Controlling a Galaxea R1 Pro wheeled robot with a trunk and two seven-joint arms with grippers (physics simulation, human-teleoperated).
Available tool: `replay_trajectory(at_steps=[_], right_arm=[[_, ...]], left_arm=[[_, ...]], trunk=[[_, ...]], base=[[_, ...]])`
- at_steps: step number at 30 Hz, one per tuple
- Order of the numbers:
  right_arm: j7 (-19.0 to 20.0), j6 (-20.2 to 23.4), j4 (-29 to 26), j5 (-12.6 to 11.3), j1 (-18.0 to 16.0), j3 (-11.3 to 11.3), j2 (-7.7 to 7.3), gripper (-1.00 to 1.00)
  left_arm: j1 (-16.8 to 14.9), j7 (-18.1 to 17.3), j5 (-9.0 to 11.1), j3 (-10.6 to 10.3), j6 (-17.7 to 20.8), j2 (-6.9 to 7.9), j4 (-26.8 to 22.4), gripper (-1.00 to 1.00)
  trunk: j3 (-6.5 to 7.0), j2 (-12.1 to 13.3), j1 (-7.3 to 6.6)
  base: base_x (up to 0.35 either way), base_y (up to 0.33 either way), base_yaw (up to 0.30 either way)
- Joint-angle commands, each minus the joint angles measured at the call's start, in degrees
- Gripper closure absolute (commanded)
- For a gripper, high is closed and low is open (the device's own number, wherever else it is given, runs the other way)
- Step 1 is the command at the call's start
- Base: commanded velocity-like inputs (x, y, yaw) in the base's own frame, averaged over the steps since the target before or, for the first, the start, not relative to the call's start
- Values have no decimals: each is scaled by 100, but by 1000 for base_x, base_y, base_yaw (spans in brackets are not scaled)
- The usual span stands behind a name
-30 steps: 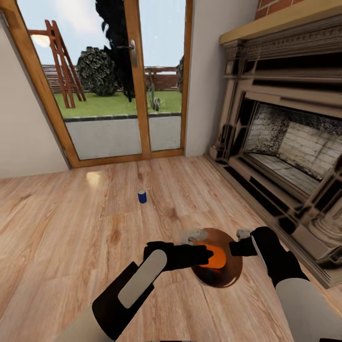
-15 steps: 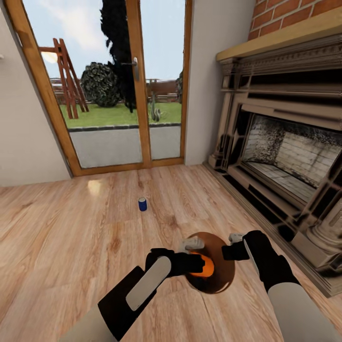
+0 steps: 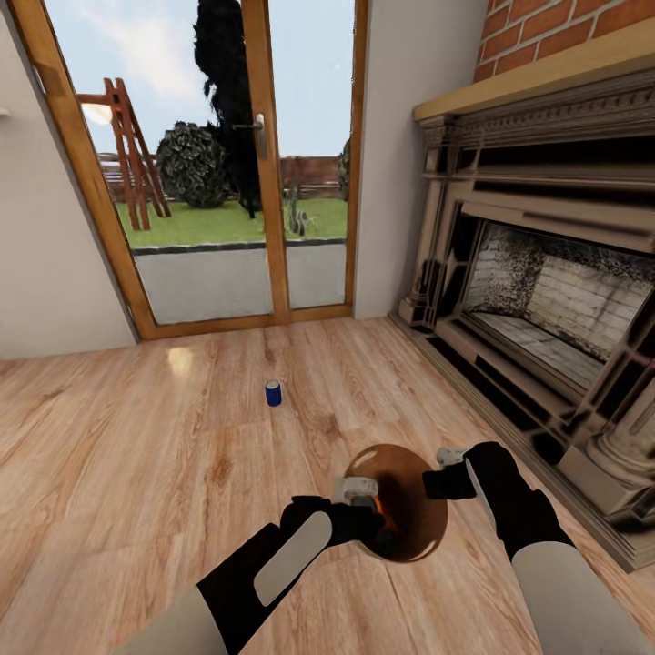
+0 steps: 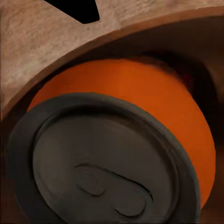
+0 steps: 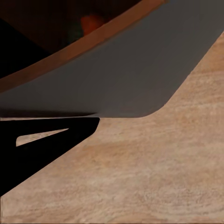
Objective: Put the three can of soda from the living room inside the tash can in the kitchen.
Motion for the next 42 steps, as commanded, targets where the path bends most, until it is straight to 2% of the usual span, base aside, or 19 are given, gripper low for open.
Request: replay_trajectory(at_steps=[1,5,7,9,10,11,13,15,22,23,24,25,27,29,31,34,36,40,42], right_arm=[[30,6,-2,-41,-2,-5,0,100],[30,6,-8,-41,-2,-10,-2,100],[30,6,-9,-41,-2,-12,-7,100],[30,6,-8,-41,-2,-13,-8,100],[30,6,-9,-41,-2,-13,-9,100],[30,6,-9,-41,-2,-13,-9,100],[30,6,-9,-41,-2,-13,-9,100],[30,6,-10,-41,-2,-13,-9,100],[30,6,-10,-41,-2,-15,-9,100],[31,6,-10,-43,-2,-20,-13,100],[35,6,-10,-46,-2,-27,-19,100],[36,6,-10,-47,-2,-28,-24,100],[42,6,-10,-49,-2,-35,-40,100],[45,6,-10,-49,-2,-37,-47,100],[51,6,-11,-50,0,-39,-51,100],[49,6,-91,-54,0,-44,-53,100],[48,6,-180,-68,-1,-46,-55,100],[48,6,-268,-86,-2,-57,-60,100],[47,6,-283,-89,-2,-55,-61,100]], left_arm=[[0,-4,1,-6,-70,5,5,-100],[0,-18,-1,-6,-206,32,-35,-100],[24,-14,-2,37,-276,89,-237,-100],[148,-3,-3,63,-469,220,-545,-100],[314,-3,-5,95,-732,429,-942,-100],[360,-9,-5,118,-816,511,-1067,-100],[509,-26,10,256,-1071,814,-1465,-100],[631,-34,14,380,-1203,964,-1656,-100],[731,-29,17,533,-1287,1071,-1752,-100],[770,-14,19,628,-1289,1107,-1733,-100],[904,-13,19,916,-1295,1215,-1712,-100],[958,-14,17,1049,-1296,1258,-1706,-100],[1204,-25,1,1644,-1386,1400,-1644,-100],[1327,-77,-8,1952,-1521,1456,-1535,-100],[1401,-186,-15,2148,-1622,1480,-1255,-100],[1410,-384,-19,2250,-1740,1482,-686,-100],[1404,-537,-19,2264,-1796,1480,-508,-100],[1399,-735,-1,2236,-1831,1458,-405,-100],[1398,-743,32,2241,-1814,1436,-390,-100]], trunk=[[1,0,0],[1,0,0],[1,0,0],[1,0,0],[1,0,0],[1,0,0],[1,0,0],[1,0,0],[1,0,0],[1,0,0],[1,0,0],[1,0,0],[1,0,0],[1,0,0],[1,0,0],[1,0,0],[1,0,0],[1,0,0],[45,2,-6]], base=[[0,0,0],[0,0,0],[0,0,0],[0,0,0],[0,0,0],[0,0,0],[44,0,0],[180,0,0],[297,18,0],[312,137,0],[276,207,0],[260,227,0],[226,266,0],[216,286,0],[226,291,0],[251,275,0],[275,252,0],[274,217,0],[133,101,0]])
